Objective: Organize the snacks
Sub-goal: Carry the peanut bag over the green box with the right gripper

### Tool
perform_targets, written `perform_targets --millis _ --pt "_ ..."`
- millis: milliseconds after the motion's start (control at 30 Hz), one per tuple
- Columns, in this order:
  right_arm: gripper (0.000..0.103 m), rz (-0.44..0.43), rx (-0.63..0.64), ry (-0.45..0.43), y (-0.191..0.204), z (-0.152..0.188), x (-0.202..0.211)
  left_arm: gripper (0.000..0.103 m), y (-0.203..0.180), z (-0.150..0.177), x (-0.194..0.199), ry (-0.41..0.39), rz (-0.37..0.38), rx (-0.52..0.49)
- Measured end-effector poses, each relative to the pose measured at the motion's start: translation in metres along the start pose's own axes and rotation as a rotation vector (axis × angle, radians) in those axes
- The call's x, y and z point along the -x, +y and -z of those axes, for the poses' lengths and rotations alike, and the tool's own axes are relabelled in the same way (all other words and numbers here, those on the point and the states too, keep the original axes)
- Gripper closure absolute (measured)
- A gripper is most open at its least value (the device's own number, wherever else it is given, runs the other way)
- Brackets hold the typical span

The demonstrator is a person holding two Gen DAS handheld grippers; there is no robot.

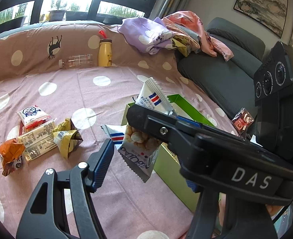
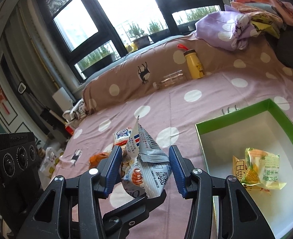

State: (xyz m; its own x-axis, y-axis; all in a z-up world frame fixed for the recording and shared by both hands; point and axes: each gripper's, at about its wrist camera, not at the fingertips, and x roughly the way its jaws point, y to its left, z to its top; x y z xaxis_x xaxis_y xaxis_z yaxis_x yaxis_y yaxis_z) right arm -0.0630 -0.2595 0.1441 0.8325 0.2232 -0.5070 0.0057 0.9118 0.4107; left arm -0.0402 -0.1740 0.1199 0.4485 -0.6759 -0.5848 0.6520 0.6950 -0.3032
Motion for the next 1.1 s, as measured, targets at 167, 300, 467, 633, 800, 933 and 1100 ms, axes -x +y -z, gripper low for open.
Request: perform_targets --millis 167,300,467,633,800,933,1100 --pt "0.052 0.002 -0.031 -0.026 -0.009 0.000 0.010 0.039 -0.010 -0.005 -0.005 -0.002 0.003 -0.043" --pt "0.052 0.009 -0.059 -0.037 -0.018 -0.001 0.014 0.039 -0.015 -0.007 -0.010 0.005 0.011 -0.060" --pt "0.052 0.015 -0.093 -0.049 -0.028 -0.002 0.018 0.040 -0.022 -0.011 -0.018 0.014 0.016 -0.075" --pt "0.052 0.023 -0.123 -0.059 -0.038 -0.004 0.022 0.040 -0.030 -0.013 -0.024 0.023 0.026 -0.095" --pt "0.052 0.028 -0.149 -0.071 -0.047 -0.002 0.029 0.039 -0.037 -0.013 -0.028 0.021 0.034 -0.108" --pt "0.052 0.046 -0.169 -0.075 -0.053 -0.002 0.032 0.039 -0.042 -0.014 -0.034 0.032 0.050 -0.114" --pt "0.052 0.060 -0.195 -0.091 -0.062 -0.003 0.037 0.040 -0.050 -0.016 -0.039 0.038 0.067 -0.129"
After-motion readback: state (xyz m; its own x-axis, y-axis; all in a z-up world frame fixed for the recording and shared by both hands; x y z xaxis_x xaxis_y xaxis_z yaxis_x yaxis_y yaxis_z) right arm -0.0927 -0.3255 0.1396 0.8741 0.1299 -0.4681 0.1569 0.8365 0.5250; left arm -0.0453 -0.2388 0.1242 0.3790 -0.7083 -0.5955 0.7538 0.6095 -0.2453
